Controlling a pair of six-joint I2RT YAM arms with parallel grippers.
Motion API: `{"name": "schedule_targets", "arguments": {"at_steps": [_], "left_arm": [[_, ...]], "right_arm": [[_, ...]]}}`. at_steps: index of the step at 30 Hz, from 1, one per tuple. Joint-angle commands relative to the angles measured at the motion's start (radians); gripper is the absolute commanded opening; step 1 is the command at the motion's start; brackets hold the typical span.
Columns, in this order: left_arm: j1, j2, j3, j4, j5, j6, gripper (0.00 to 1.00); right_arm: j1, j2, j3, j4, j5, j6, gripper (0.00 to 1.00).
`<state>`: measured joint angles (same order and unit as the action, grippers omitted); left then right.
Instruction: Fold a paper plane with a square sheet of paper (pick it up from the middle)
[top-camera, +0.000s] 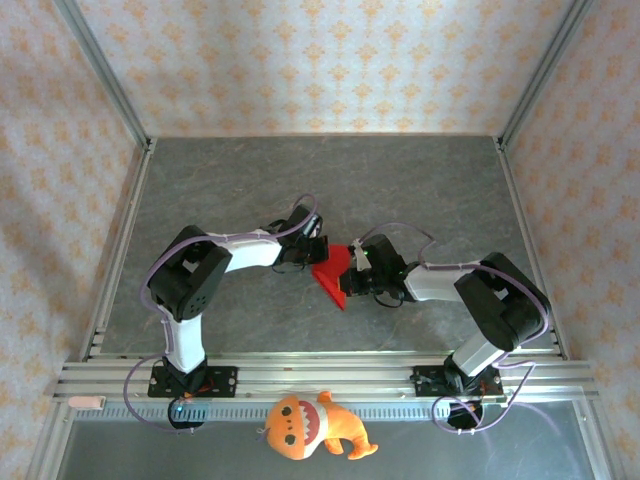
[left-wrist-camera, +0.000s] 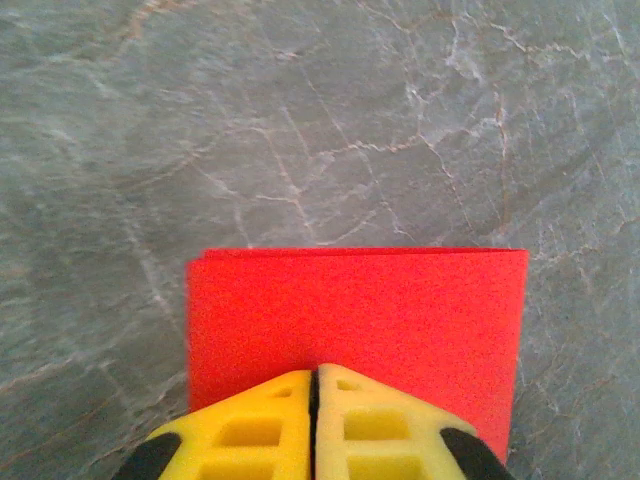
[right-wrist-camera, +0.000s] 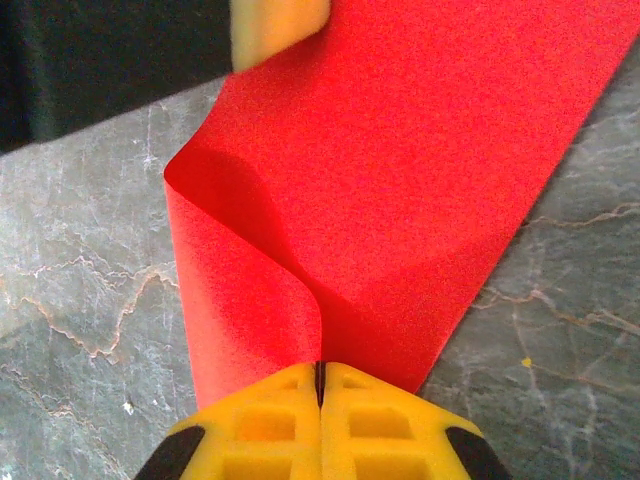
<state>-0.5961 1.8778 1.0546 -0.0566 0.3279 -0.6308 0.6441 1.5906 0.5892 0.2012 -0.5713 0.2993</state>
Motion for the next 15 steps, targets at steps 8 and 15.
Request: {"name": "schedule_targets", "arguments": {"at_steps": [8,15], "left_arm": [[-0.01,-0.211,-0.075,0.042,-0.042,-0.068,0.19],[-0.017,-0.315,-0.283,0.281,0.124,-0.231,0.03]], "right_arm": [[-0.004,0.005,-0.009,0.006,0.03,0.0,0.02],[-0.004,0.009,-0.003,0.0,0.033,-0.004,0.01]]}}
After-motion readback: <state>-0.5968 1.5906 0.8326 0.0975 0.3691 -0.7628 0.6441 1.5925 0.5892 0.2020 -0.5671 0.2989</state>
